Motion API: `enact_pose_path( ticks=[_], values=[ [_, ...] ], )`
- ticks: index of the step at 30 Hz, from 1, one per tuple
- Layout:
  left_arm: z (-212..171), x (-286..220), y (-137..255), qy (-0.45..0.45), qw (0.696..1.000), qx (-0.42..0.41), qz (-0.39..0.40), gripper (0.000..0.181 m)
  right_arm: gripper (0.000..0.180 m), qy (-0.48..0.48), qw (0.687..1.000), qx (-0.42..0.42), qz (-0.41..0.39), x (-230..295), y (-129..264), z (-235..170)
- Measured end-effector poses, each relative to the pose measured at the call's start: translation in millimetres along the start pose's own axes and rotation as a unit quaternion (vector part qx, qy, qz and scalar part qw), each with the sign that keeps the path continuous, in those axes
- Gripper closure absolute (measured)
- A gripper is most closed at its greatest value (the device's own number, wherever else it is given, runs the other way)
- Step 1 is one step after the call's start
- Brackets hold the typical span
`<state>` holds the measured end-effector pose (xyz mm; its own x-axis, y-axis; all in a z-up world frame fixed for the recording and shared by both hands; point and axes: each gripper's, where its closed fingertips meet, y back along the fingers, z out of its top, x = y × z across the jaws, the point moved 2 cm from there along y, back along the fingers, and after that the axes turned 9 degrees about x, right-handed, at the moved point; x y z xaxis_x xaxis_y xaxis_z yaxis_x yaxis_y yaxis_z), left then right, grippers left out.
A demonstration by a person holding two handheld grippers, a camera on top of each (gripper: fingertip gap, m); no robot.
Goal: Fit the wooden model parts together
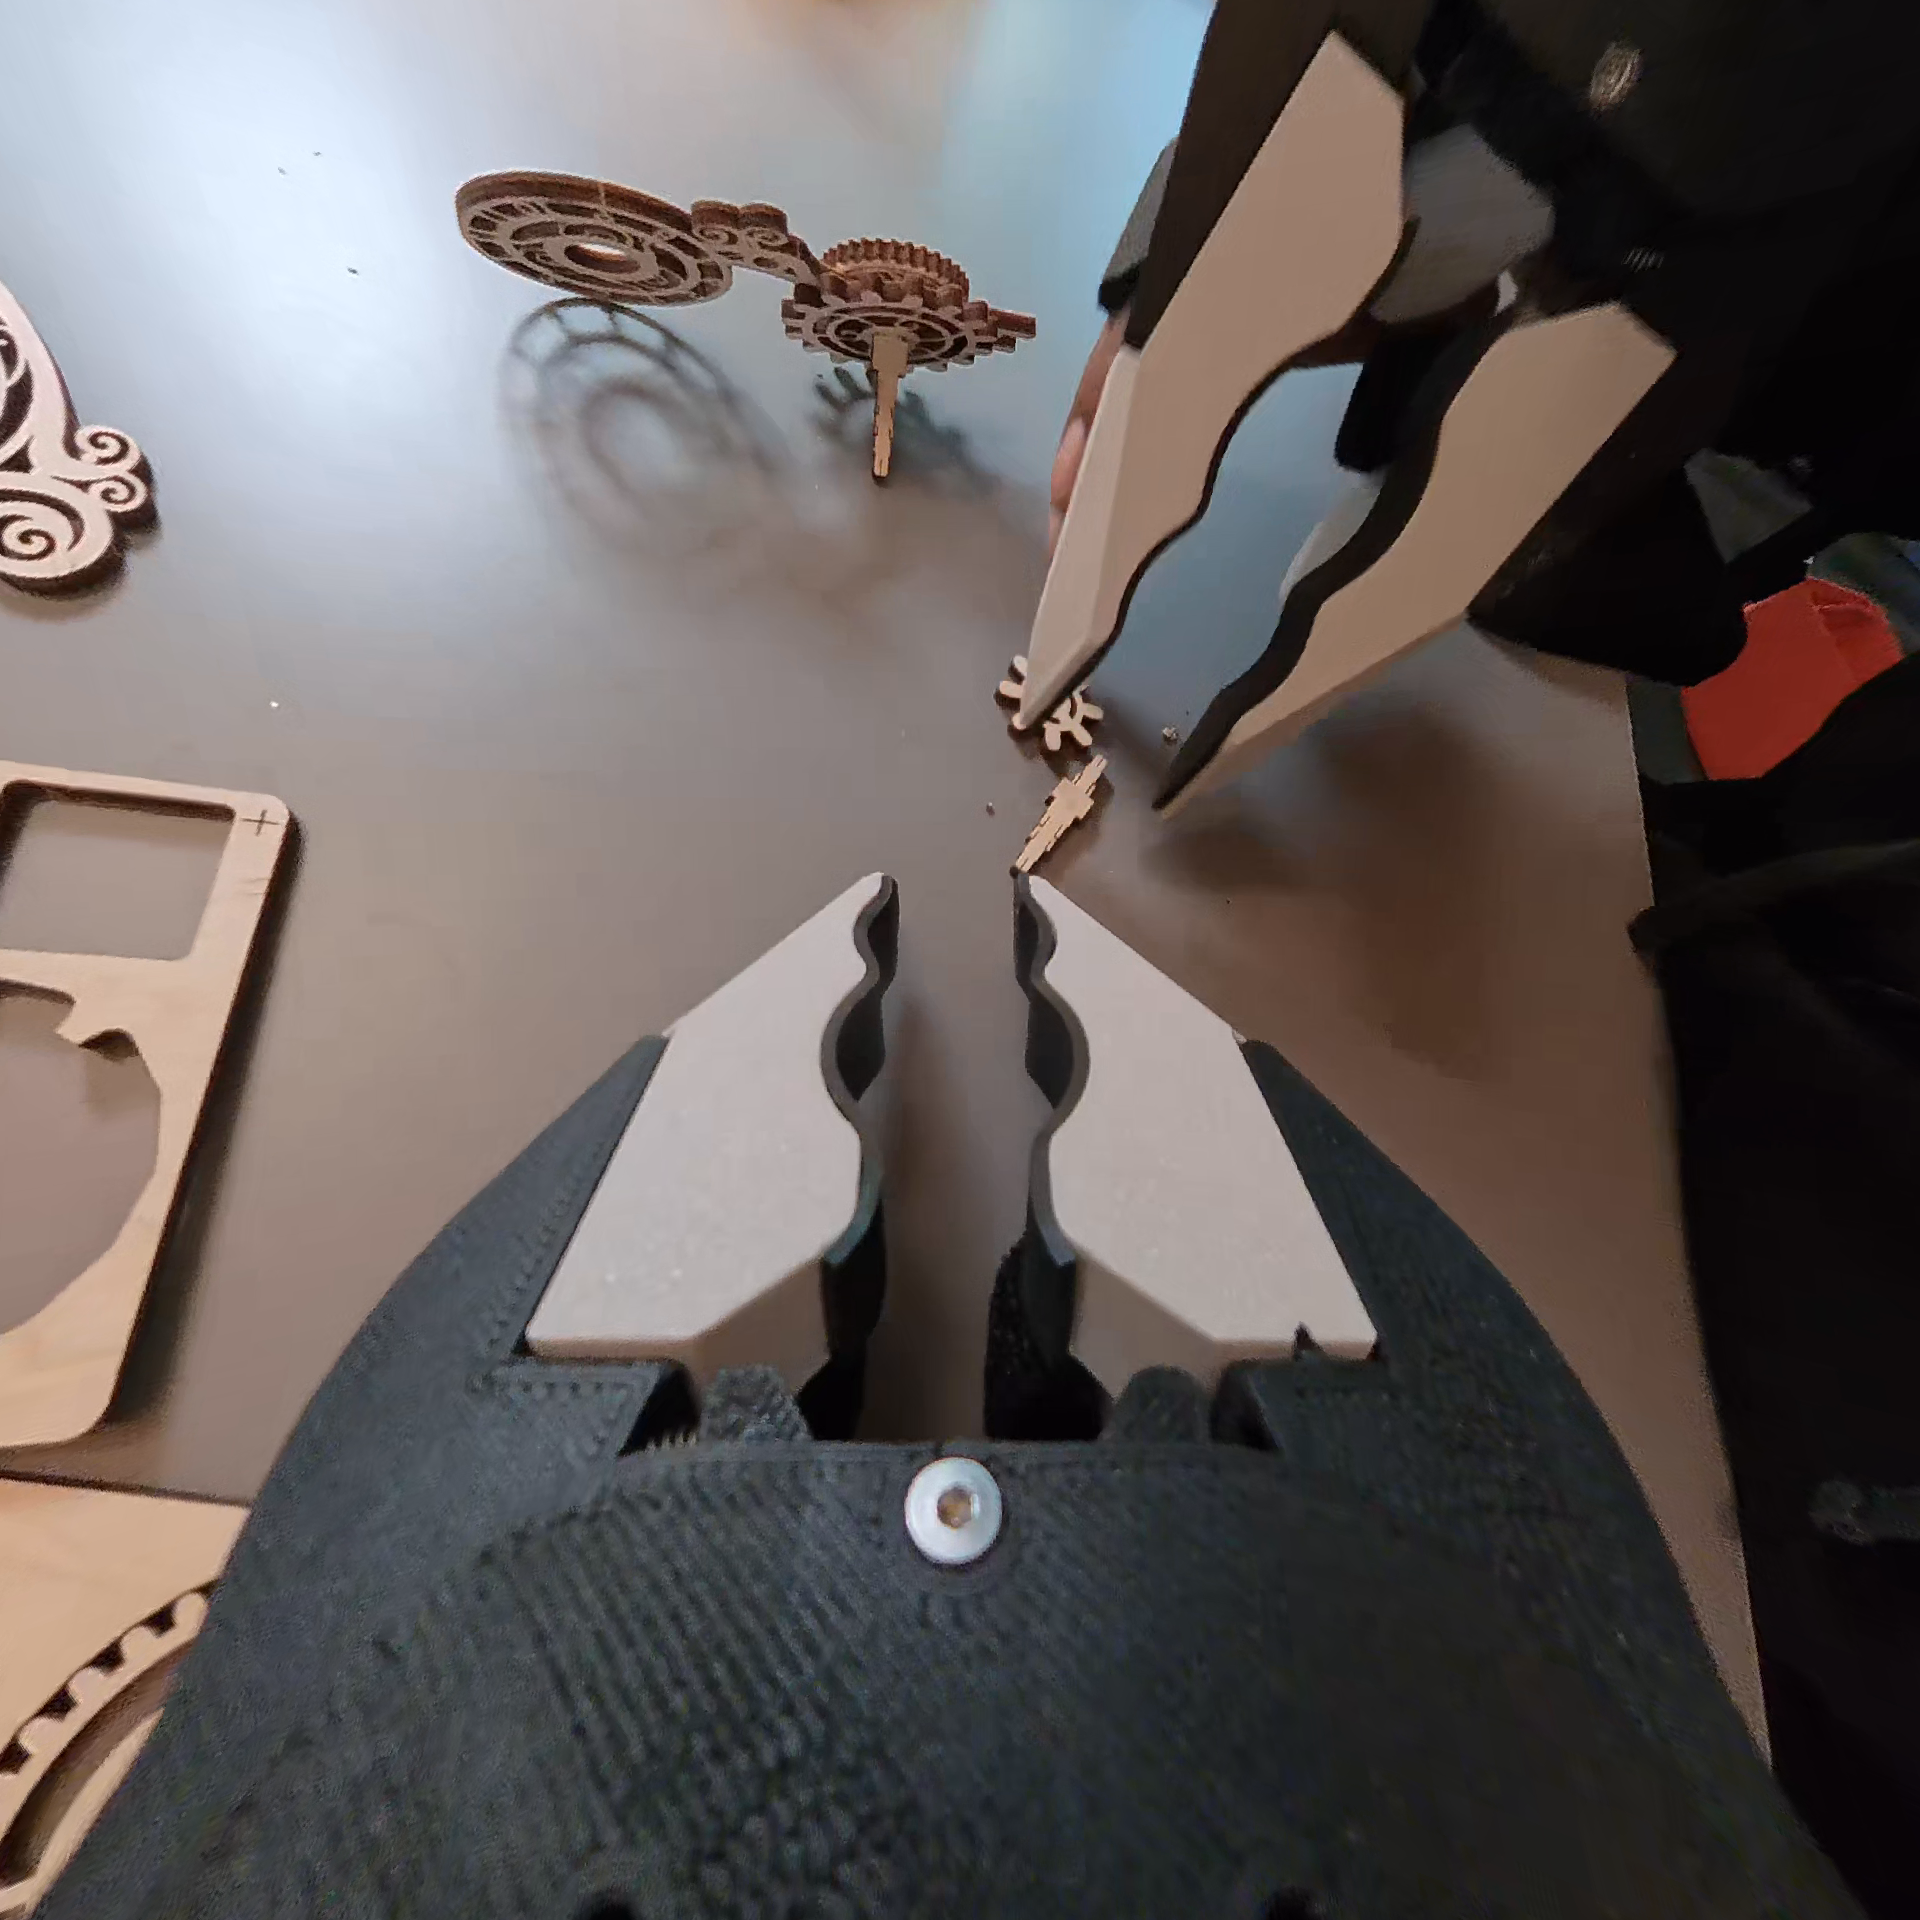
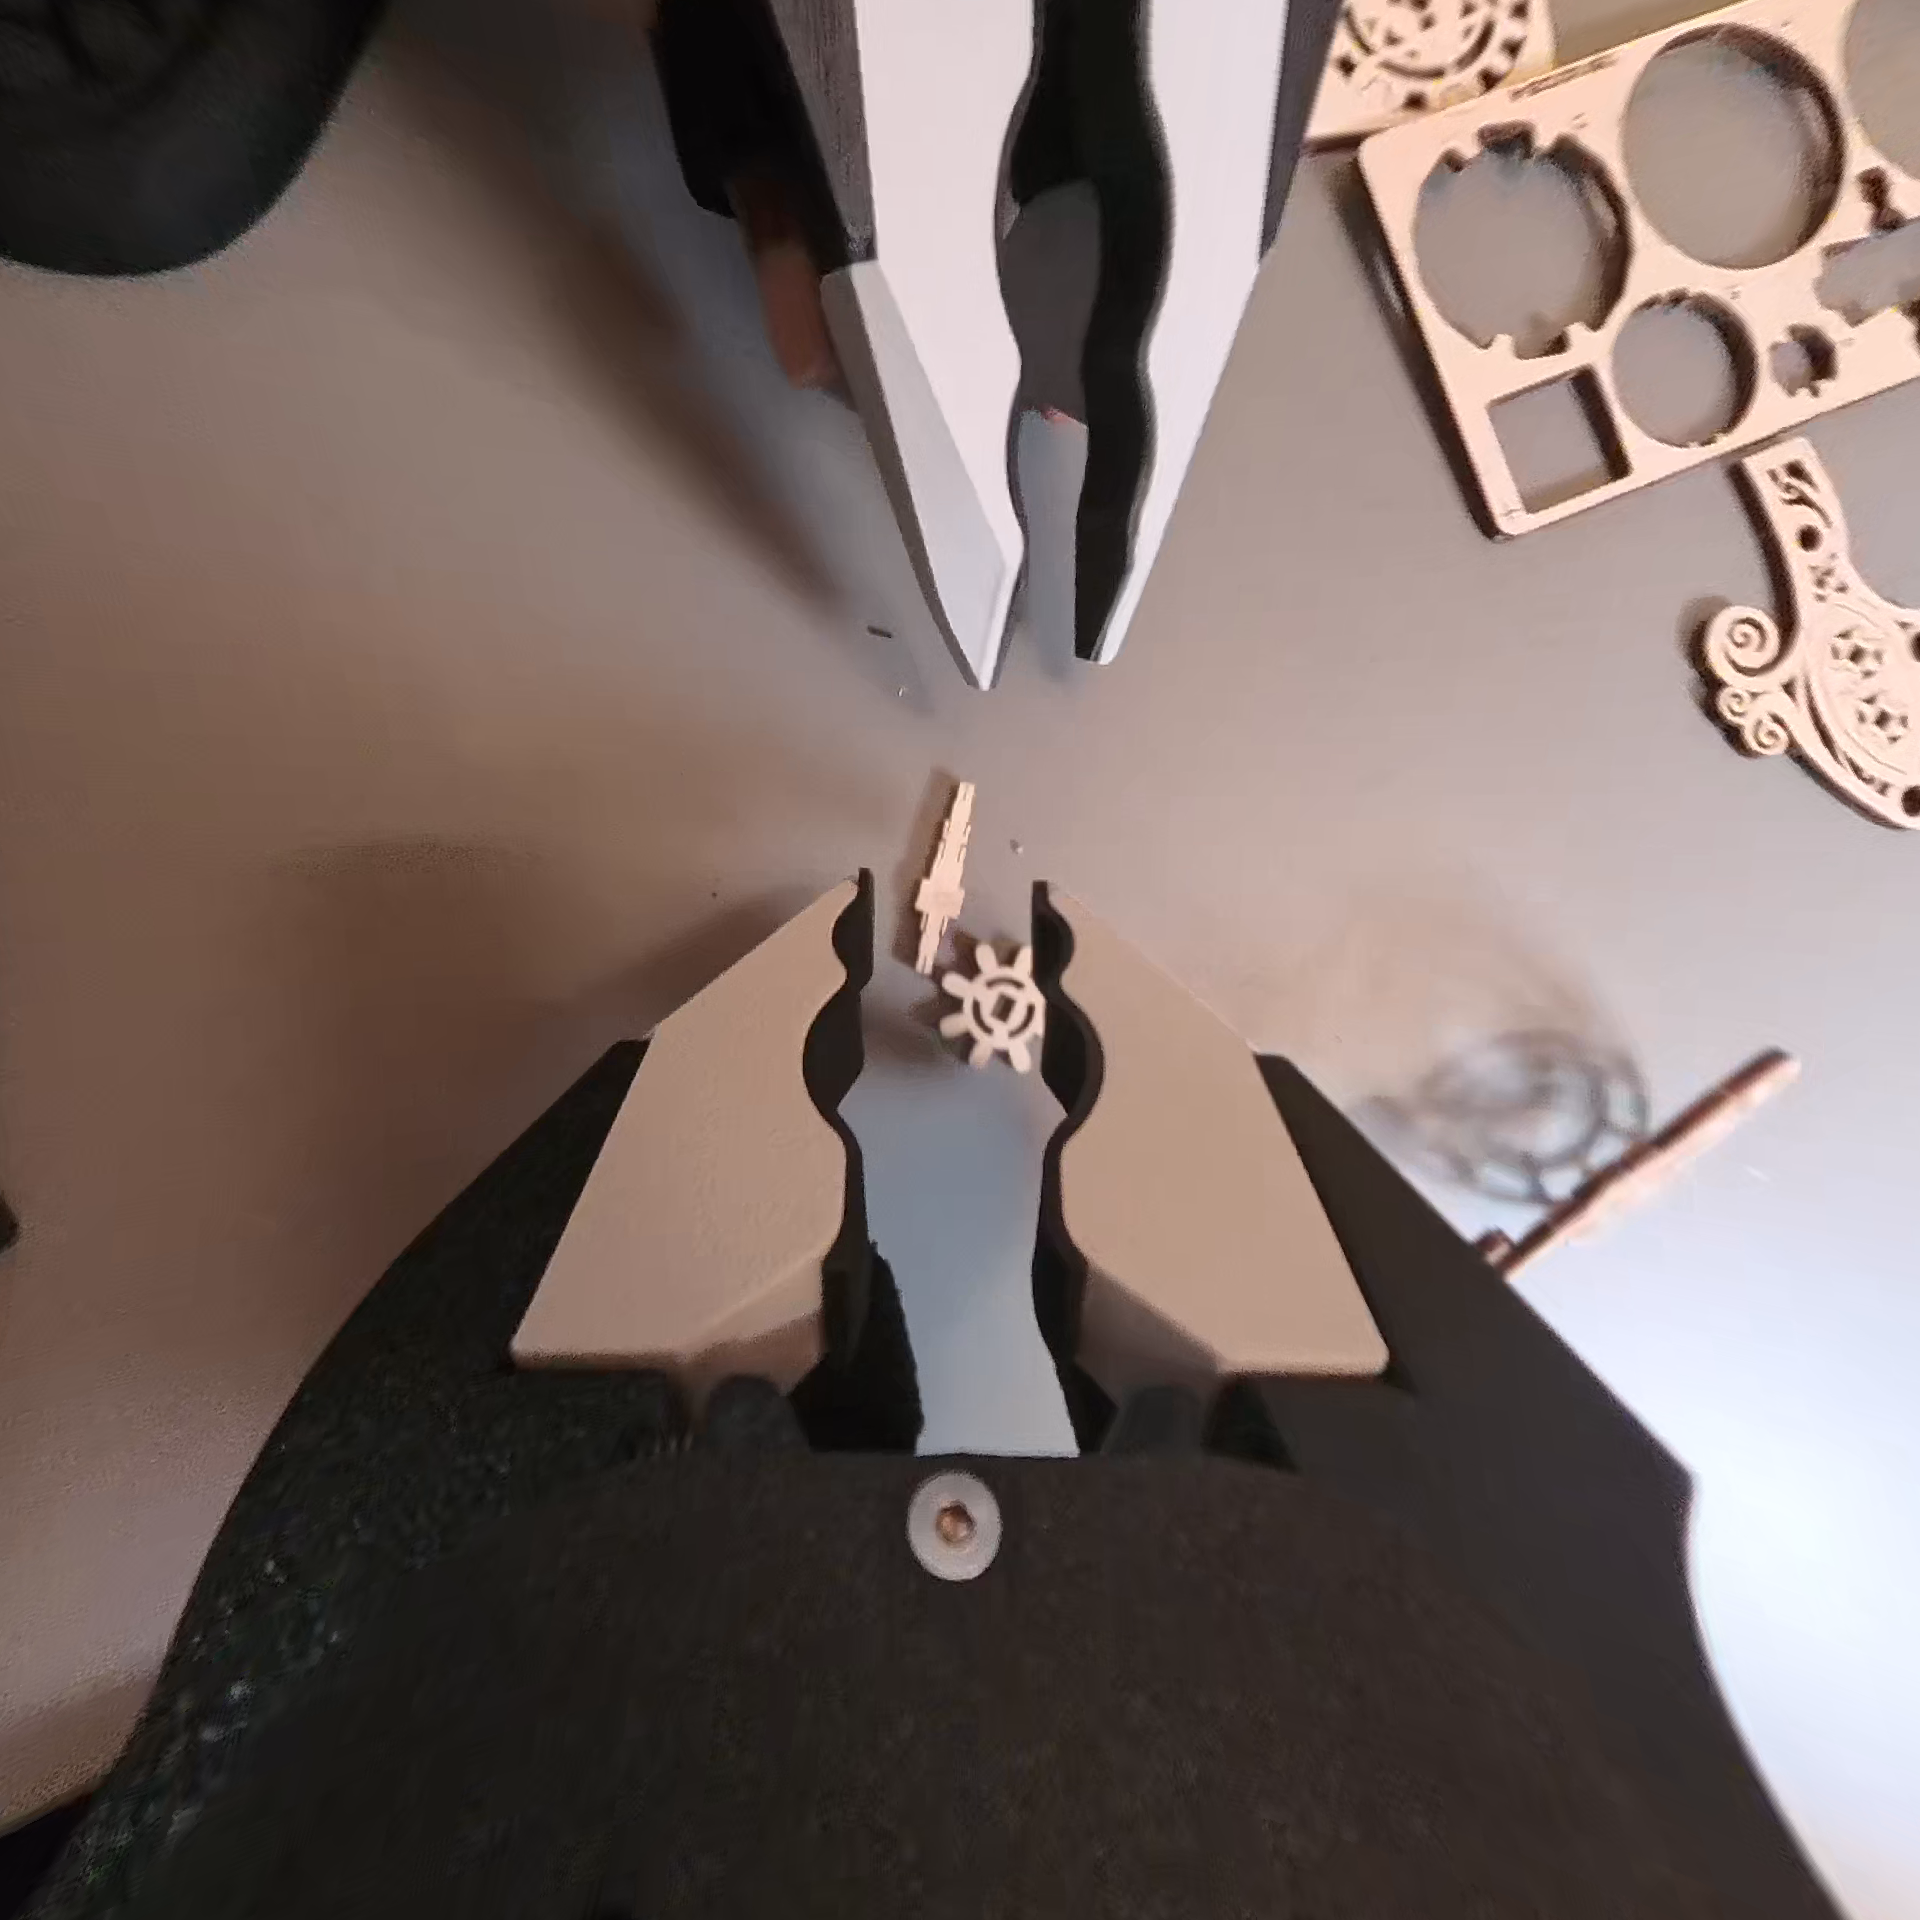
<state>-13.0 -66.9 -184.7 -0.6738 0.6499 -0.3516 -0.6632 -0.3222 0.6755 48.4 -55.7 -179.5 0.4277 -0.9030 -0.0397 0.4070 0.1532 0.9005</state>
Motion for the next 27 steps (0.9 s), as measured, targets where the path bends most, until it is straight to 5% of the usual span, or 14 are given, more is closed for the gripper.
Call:
enact_pose_path(
  ticks=[1,7,10,15,20,27],
  values=[
    [0,0,1,0.0,1.0,-0.003,-0.003,0.16,0.152,0.003,1.0,0.014,0.001,1,-6,2],
    [-2,-6,7,-0.003,0.999,-0.029,-0.034,0.161,0.177,0.014,0.999,0.048,0.015,-1,-21,12],
    [7,-15,17,0.003,0.994,-0.077,-0.079,0.16,0.177,-0.019,0.997,-0.079,-0.002,-10,4,32],
    [44,-34,29,-0.003,0.977,-0.189,-0.103,0.155,0.177,-0.24,0.897,-0.367,0.061,-32,69,47],
    [77,-39,26,0.001,0.971,-0.238,-0.037,0.156,0.177,-0.366,0.798,-0.471,0.087,-40,83,38],
    [86,-47,27,-0.006,0.969,-0.243,-0.042,0.172,0.177,-0.353,0.792,-0.495,0.057,-34,88,39]
  ],
)
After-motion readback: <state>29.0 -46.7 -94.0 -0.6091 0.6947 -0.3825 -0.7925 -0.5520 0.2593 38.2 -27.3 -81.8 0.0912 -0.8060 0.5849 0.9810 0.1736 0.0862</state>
